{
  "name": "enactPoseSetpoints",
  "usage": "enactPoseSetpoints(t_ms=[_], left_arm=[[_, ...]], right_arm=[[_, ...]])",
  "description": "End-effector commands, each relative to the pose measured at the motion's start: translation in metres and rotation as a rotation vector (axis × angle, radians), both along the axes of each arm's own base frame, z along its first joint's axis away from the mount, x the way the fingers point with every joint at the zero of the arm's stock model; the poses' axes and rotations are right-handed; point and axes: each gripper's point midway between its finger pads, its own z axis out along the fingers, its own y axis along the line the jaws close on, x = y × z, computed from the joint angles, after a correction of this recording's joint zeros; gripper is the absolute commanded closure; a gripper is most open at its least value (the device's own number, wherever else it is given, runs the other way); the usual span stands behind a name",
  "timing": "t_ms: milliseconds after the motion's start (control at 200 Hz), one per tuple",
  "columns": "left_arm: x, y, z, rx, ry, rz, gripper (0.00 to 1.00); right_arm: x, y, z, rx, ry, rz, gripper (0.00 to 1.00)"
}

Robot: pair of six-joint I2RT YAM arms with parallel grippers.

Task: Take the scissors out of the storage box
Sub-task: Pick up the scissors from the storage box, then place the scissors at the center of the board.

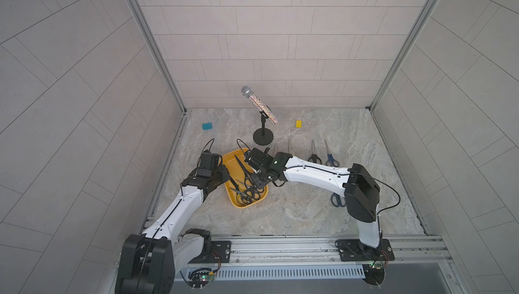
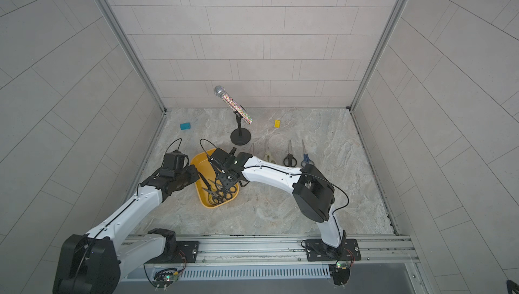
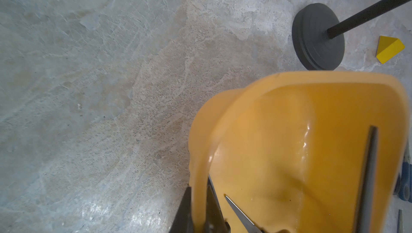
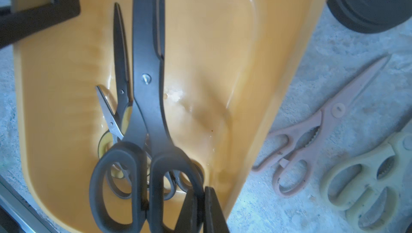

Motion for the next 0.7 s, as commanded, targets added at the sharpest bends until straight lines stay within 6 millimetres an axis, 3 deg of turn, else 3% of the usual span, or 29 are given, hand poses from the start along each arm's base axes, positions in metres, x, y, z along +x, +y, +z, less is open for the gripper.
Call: enactPoseSetpoints(t_ms=[0, 210, 470, 690], left_arm=[[0.006, 0.001, 0.014, 0.008, -0.036, 0.007, 1.00], [0.007, 0.001, 0.013, 0.006, -0.035, 0.006, 1.00], [0.008, 0.000, 0.014, 0.007, -0.035, 0.000, 1.00], [0.008, 0.001, 0.015, 0.014, -0.033, -0.001, 1.00]], right_arm=[[0.004, -0.036, 0.028, -0.004, -0.026, -0.089, 1.00], [-0.008, -0.112, 0.031, -0.041, 0.048, -0.231, 1.00], [-0.055, -0.209, 0.009, -0.097, 0.194, -0.424, 1.00], [-0.094, -0.255, -0.022, -0.090, 0.343, -0.586, 1.00]])
